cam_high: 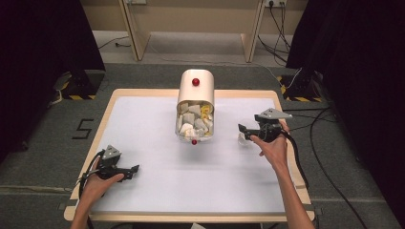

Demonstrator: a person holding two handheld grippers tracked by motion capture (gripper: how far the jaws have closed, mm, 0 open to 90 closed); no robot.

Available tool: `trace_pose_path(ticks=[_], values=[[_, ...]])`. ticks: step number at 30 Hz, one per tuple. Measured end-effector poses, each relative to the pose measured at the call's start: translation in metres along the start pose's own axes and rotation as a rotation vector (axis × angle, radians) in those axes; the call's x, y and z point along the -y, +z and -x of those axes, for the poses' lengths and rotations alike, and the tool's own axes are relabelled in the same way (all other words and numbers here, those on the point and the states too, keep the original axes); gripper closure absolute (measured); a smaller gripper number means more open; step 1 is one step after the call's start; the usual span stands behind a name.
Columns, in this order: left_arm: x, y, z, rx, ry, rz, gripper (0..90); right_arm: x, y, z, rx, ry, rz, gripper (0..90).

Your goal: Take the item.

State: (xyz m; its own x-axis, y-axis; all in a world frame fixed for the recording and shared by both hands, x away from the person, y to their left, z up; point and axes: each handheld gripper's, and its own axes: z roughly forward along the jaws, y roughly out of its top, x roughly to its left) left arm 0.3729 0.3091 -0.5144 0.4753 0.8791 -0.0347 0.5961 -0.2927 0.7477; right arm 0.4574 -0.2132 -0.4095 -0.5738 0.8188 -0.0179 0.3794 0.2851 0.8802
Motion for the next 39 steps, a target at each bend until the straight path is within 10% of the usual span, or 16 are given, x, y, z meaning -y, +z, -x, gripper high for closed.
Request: trace_pose_path(ticks=[39], values=[[0.0,0.0,0.0,0.0,0.0,0.0,5.6,0.025,-0.01,-0.022,-0.029,-0.082,-0.044,18.7]])
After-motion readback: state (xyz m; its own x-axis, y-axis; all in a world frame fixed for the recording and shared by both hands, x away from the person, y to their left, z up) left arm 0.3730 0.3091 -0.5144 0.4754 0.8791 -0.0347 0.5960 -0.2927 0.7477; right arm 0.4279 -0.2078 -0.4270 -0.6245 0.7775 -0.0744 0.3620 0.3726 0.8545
